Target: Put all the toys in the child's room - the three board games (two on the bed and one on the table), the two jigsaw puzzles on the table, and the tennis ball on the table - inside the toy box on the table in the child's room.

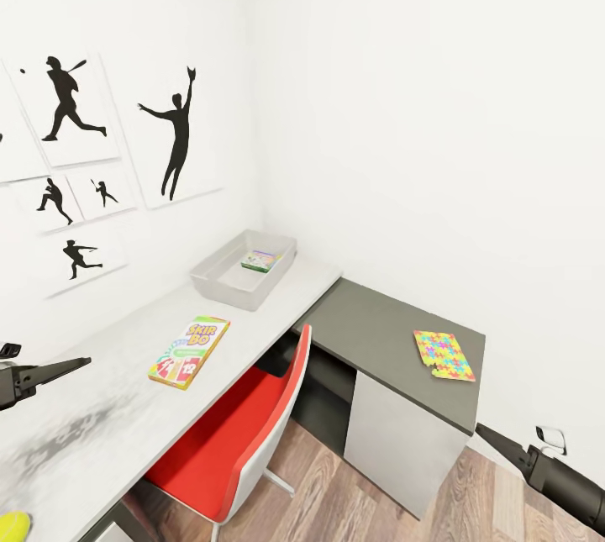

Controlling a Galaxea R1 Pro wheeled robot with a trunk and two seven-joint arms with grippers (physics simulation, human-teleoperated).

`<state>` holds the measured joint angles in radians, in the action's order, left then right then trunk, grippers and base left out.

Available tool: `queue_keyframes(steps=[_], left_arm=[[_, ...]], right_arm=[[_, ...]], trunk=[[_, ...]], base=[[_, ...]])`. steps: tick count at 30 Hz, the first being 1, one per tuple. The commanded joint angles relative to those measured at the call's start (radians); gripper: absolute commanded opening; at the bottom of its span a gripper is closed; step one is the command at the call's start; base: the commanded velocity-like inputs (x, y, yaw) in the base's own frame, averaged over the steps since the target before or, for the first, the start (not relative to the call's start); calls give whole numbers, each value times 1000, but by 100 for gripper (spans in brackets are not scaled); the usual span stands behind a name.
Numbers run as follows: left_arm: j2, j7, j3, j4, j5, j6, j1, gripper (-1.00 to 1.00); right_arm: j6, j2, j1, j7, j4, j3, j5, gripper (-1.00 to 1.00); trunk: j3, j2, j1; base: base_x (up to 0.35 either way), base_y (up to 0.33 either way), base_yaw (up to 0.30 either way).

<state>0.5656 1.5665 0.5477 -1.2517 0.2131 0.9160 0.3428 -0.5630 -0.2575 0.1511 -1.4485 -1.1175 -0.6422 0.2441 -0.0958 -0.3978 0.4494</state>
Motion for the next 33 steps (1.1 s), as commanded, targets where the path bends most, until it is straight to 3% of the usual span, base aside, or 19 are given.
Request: queue_keyframes(steps=[1, 11, 33], left_arm=[[0, 4, 0, 0, -1, 11, 1, 100], [0, 4, 0, 0, -1, 11, 1, 100], [0, 4, 3, 0, -1, 14, 1, 100]], right_arm=[[-11, 0, 1, -3, 0, -1, 2, 100], [-11, 0, 1, -3, 3, -1, 3, 100], [-12, 0, 1, -2, 9, -2, 4, 100]], trunk=[[-2, -2, 1], [2, -2, 1], [28, -2, 1]], base=[[0, 0, 0], [-29, 0, -73], [-13, 0, -197]])
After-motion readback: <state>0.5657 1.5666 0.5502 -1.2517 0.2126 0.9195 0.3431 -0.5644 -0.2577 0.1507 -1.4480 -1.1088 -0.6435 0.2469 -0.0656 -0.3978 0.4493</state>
